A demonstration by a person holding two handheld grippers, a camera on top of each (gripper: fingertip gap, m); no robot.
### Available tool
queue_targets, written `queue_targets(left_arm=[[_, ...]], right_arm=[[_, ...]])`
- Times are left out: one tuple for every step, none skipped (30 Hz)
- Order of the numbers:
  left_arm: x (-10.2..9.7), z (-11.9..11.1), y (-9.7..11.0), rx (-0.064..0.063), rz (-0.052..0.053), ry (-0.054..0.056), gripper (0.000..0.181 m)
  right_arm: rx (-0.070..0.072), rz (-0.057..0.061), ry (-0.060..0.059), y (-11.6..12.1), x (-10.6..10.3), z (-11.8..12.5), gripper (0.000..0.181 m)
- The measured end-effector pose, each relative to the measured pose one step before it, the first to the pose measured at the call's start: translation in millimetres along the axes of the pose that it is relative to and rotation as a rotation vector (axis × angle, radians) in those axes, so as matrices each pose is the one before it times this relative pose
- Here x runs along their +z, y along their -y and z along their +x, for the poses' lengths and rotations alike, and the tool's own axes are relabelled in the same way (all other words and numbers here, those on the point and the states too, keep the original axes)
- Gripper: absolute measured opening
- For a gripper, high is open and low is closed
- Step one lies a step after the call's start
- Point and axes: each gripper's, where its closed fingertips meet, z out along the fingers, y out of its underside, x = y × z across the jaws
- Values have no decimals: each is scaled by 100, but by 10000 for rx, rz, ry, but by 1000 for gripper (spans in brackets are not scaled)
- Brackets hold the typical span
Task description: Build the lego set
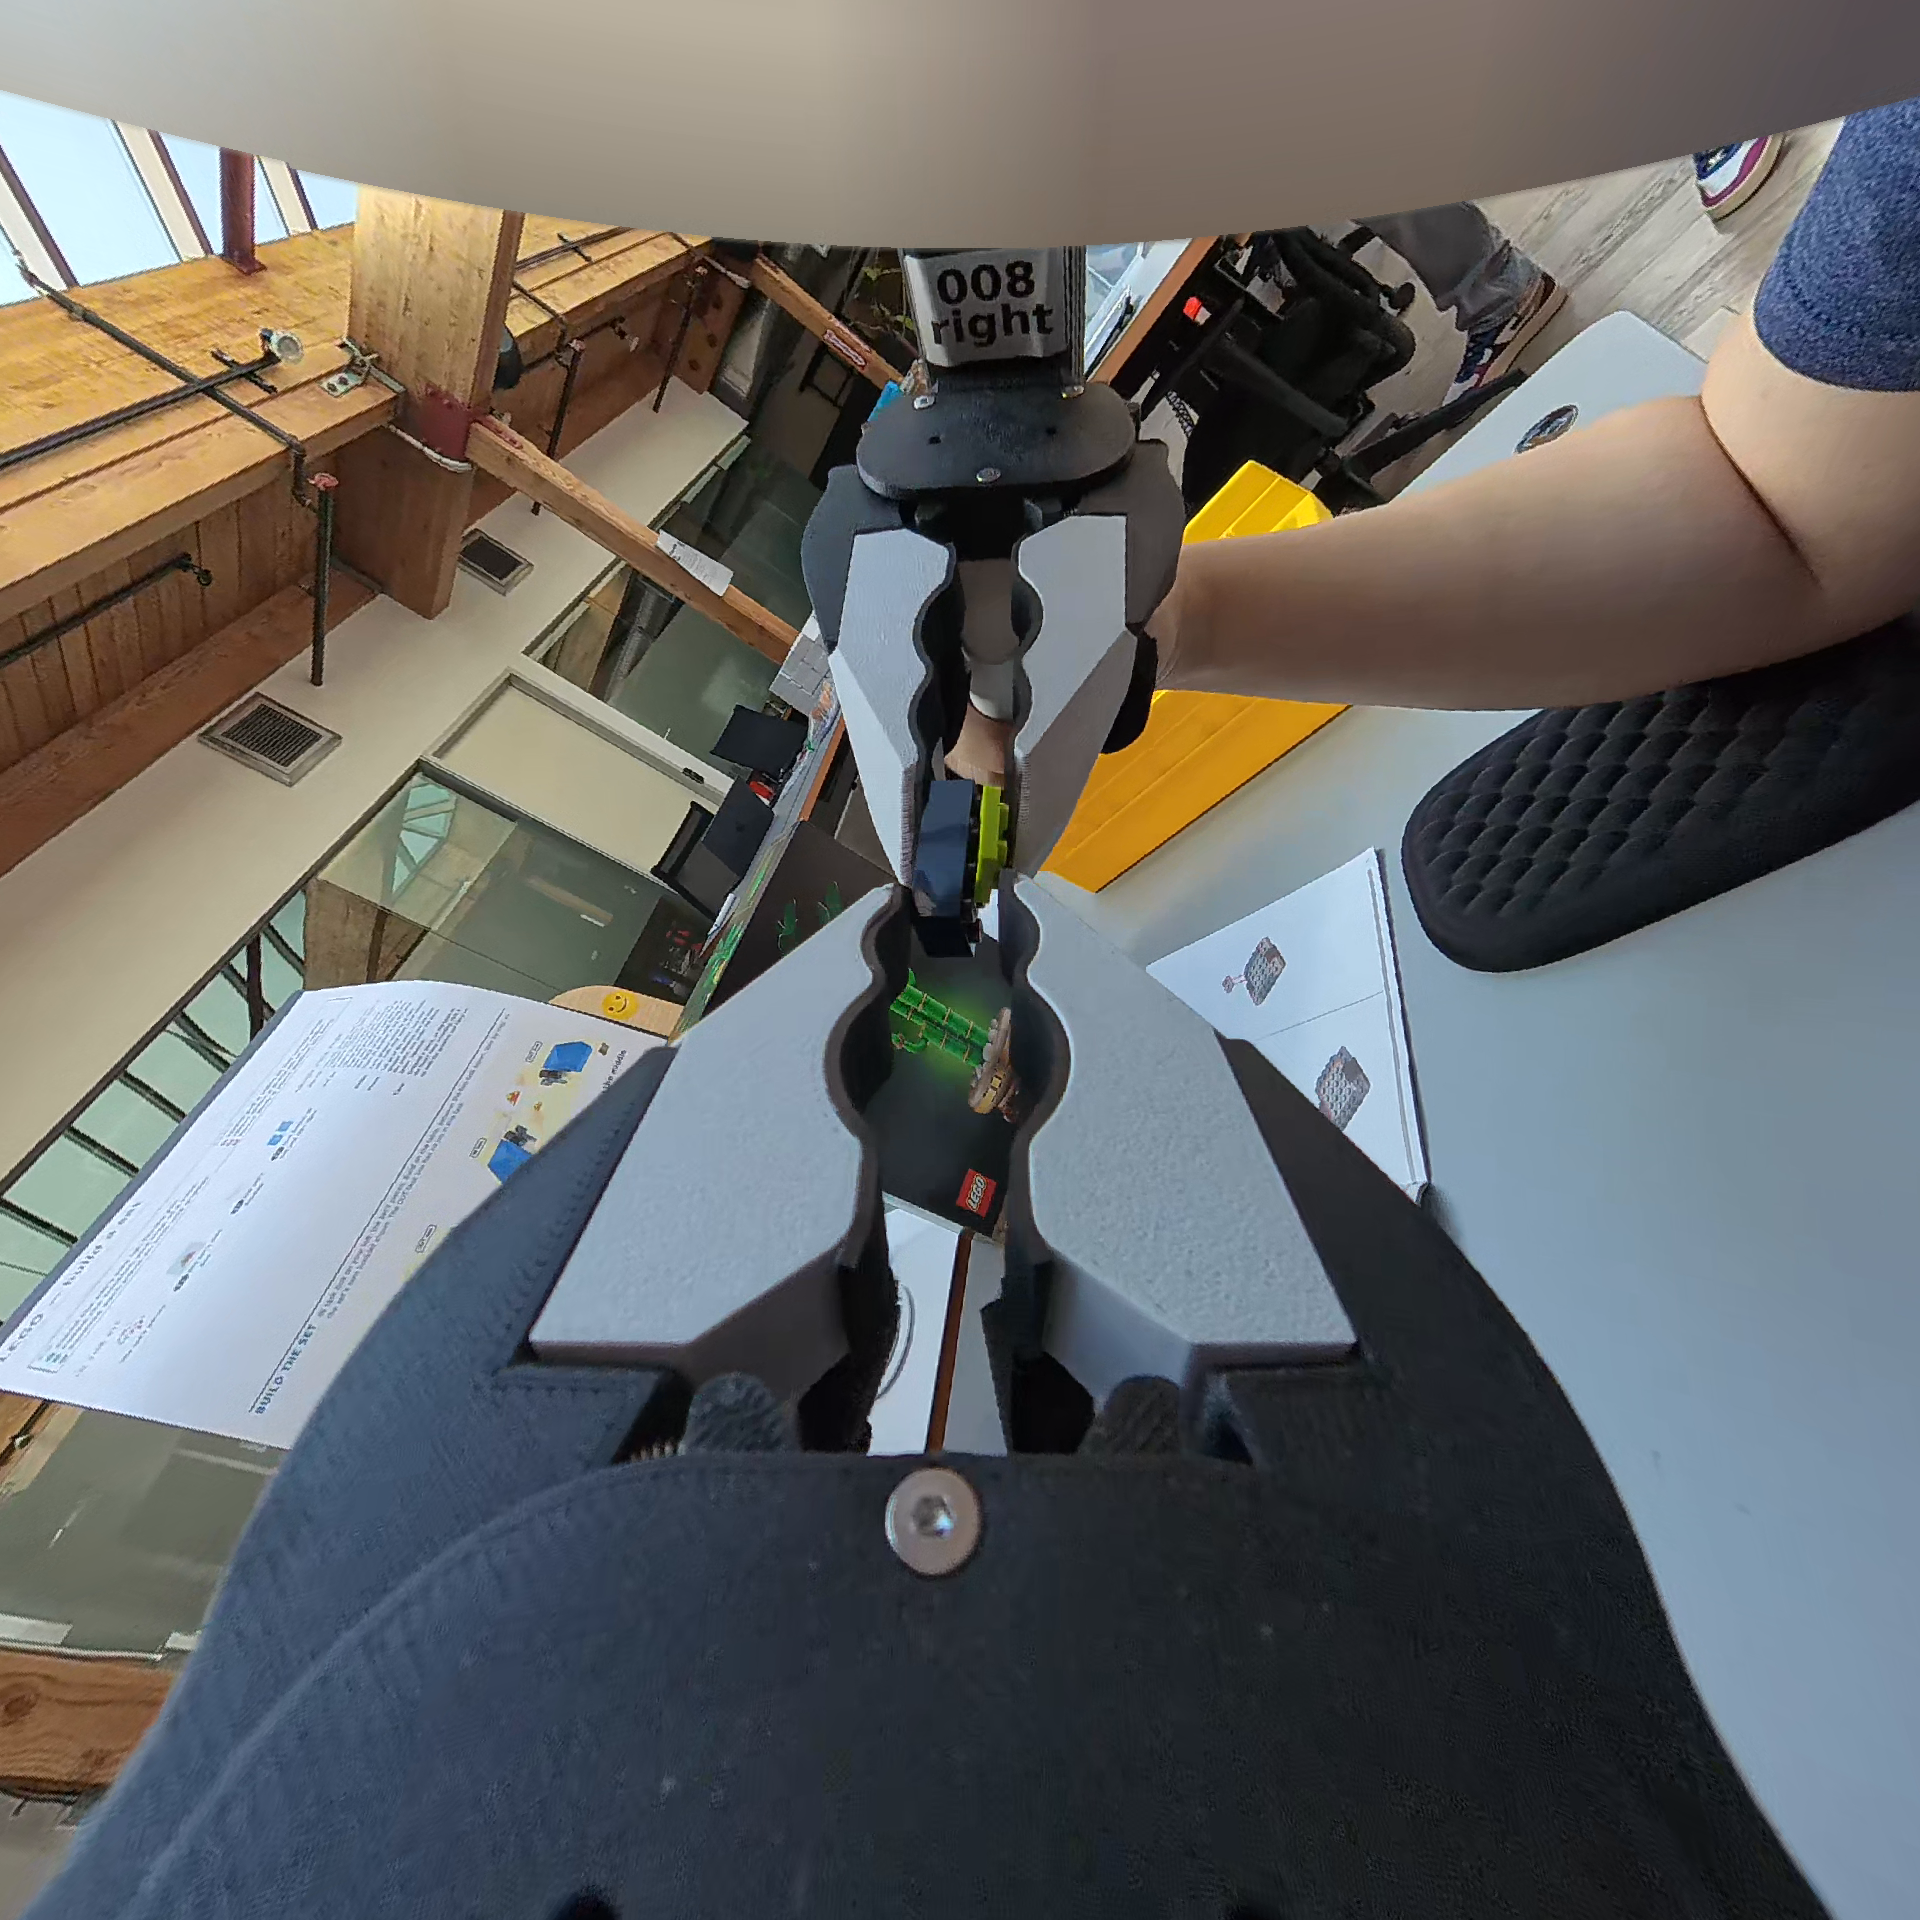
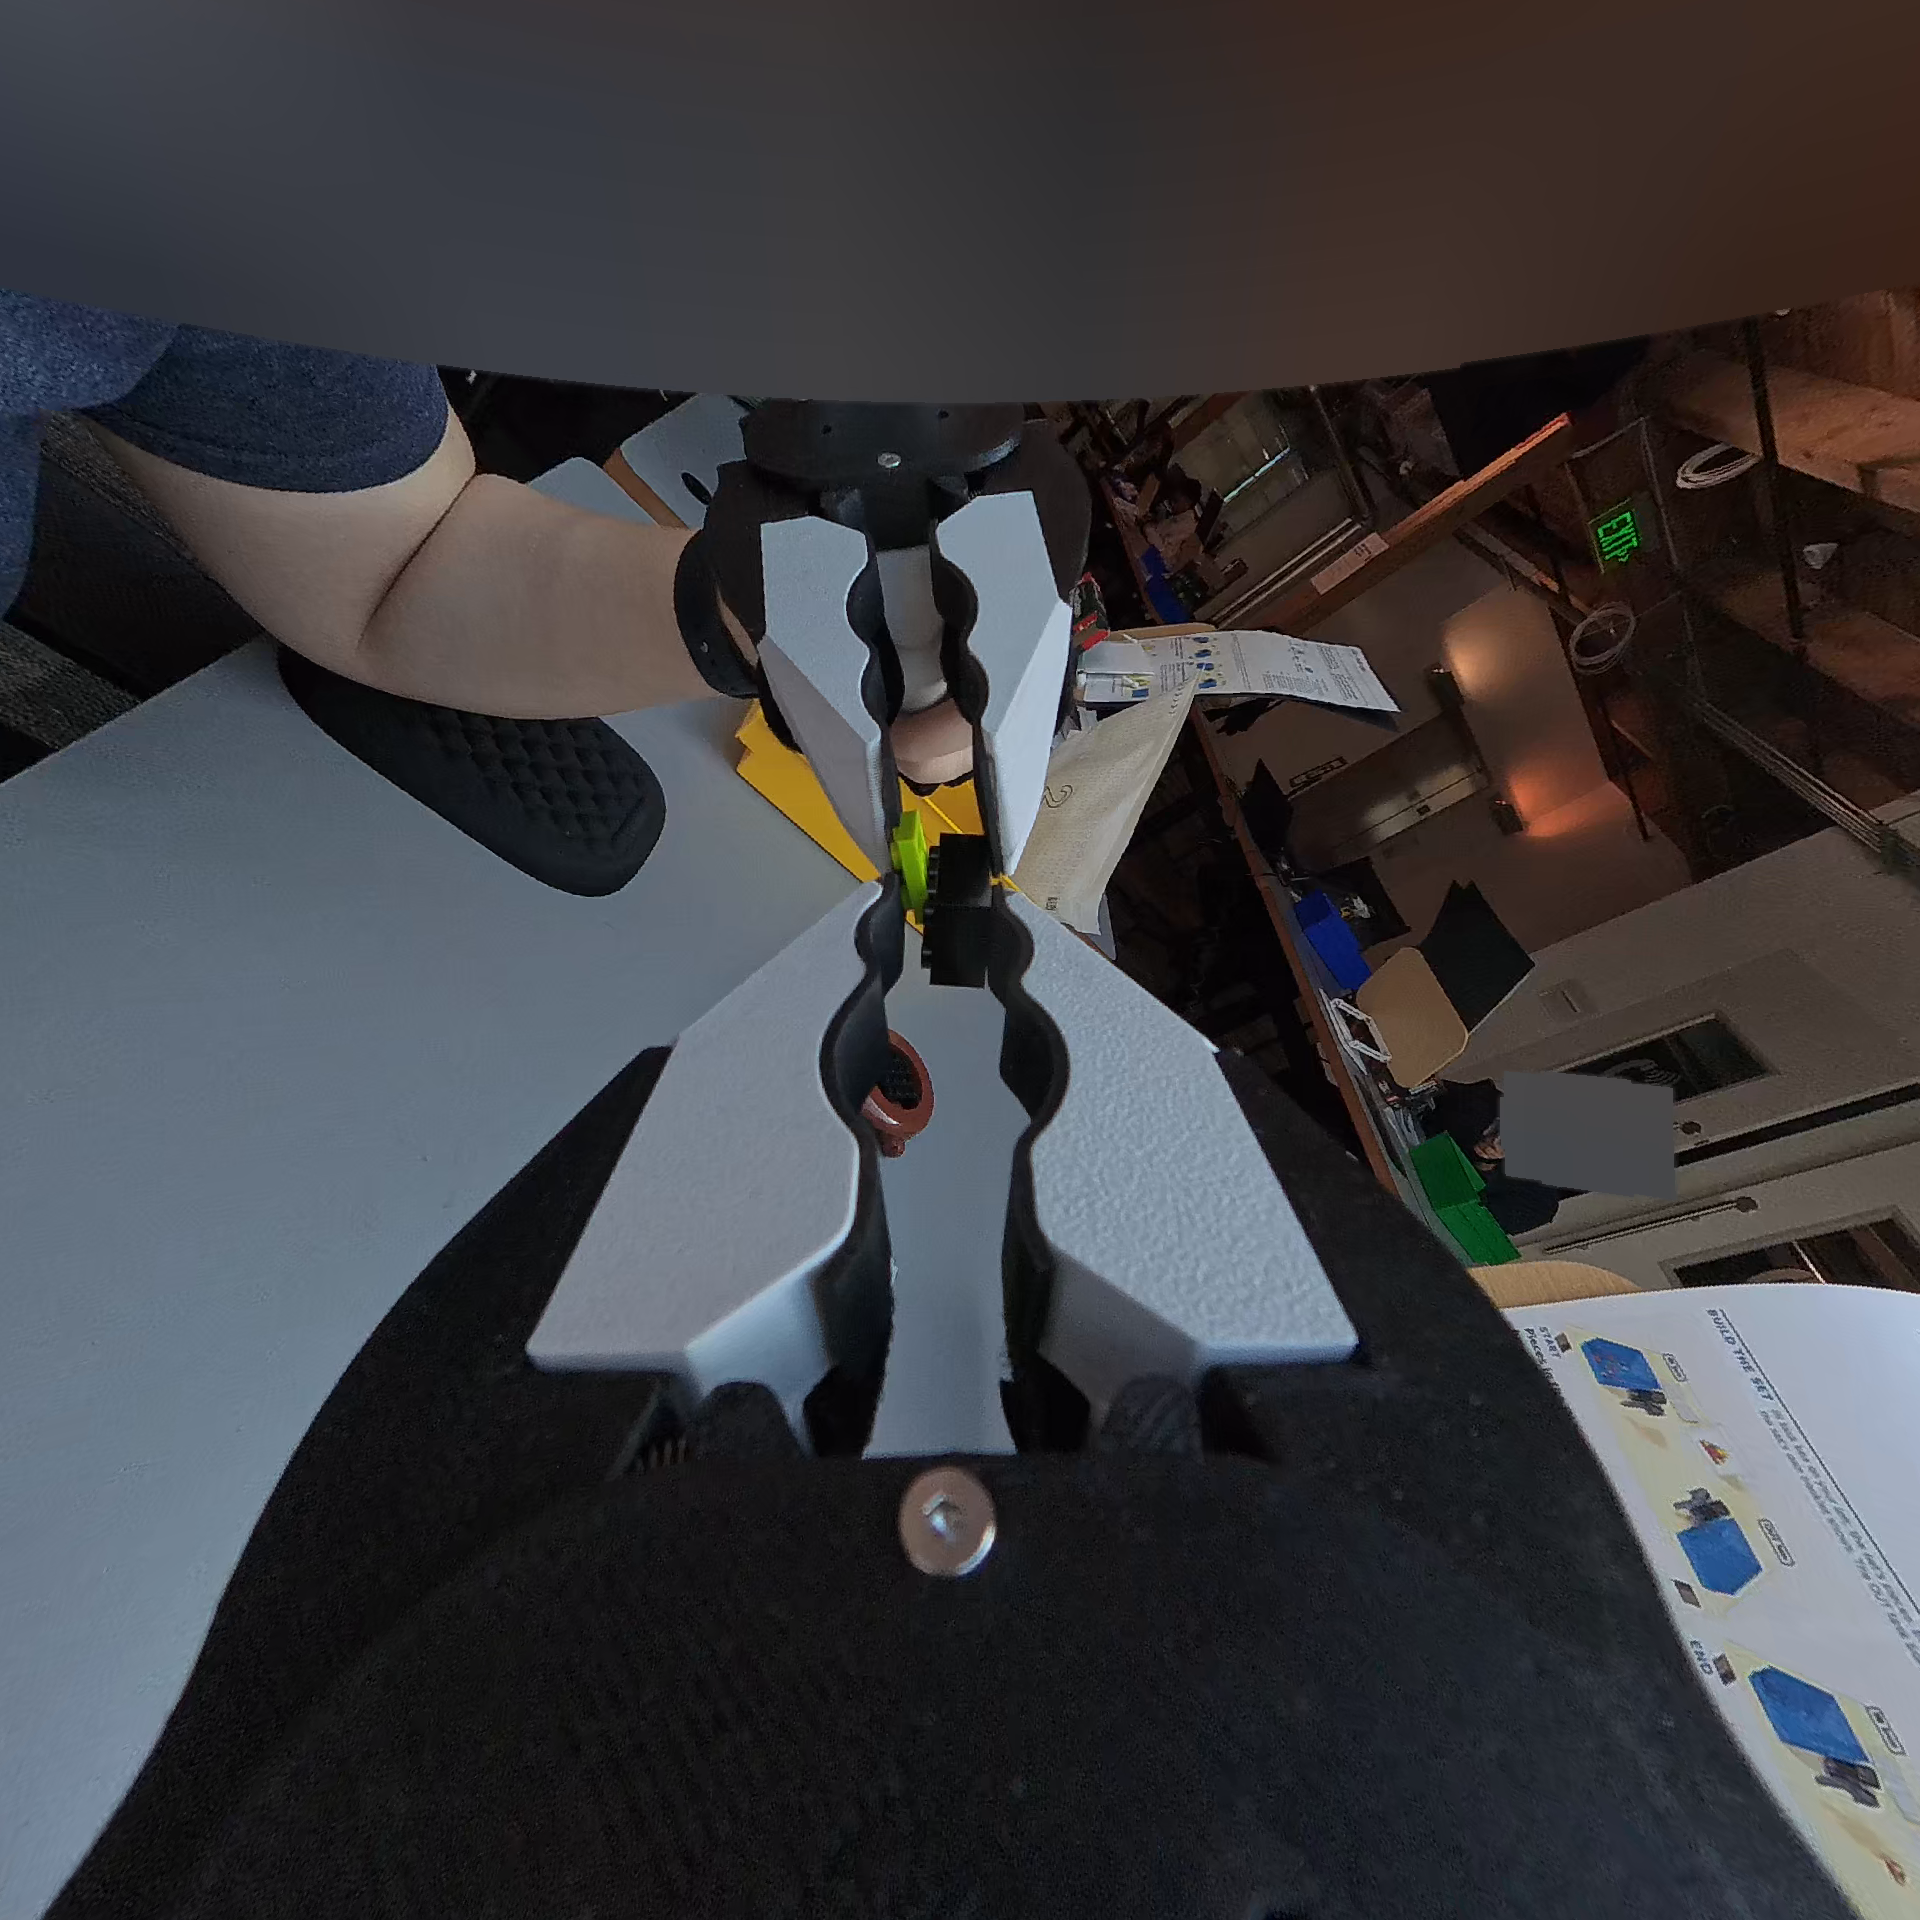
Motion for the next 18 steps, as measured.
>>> queue_targets(left_arm=[[-12,-28,8,12,-6,23,14],[1,-45,17,-14,17,36,14],[-3,-14,-22,-65,8,-10,15],[5,11,-104,-104,-43,-51,15],[-11,-16,-145,-95,-47,-47,15],[-13,-2,-174,-105,-41,-74,15],[-19,25,-213,-159,-50,-111,15],[0,33,-224,-213,-51,-138,16],[12,80,-221,-254,-47,-180,18],[33,84,-218,-325,-35,-198,19],[48,-68,-257,-375,-41,-133,19],[64,-222,-178,-369,49,-42,19],[60,-357,-181,-451,69,-4,16],[68,-243,-265,-547,0,-122,17],[37,-23,-163,-576,63,-267,23],[-19,-14,-85,-563,86,-282,26],[-43,-216,57,-453,133,-109,30],[-70,-441,216,-295,211,105,31]], right_arm=[[41,44,-4,21,10,34,15],[56,56,9,29,4,24,15],[82,2,40,-53,24,-9,15],[92,-25,32,-107,51,6,15],[130,-25,44,-129,77,17,15],[199,-67,80,-171,80,-17,15],[218,-122,88,-254,79,-5,15],[260,-176,69,-339,68,63,15],[348,-224,116,-405,62,19,15],[425,-183,154,-338,53,15,15],[539,-120,247,-279,43,-62,15],[675,-78,191,-259,10,123,15],[769,43,120,-181,-26,378,15],[923,129,113,-138,-81,569,15],[1040,171,263,-174,-102,507,15],[1198,151,454,-284,-132,386,15],[1334,173,543,-253,-158,430,15],[1407,303,766,-17,-189,200,15]])
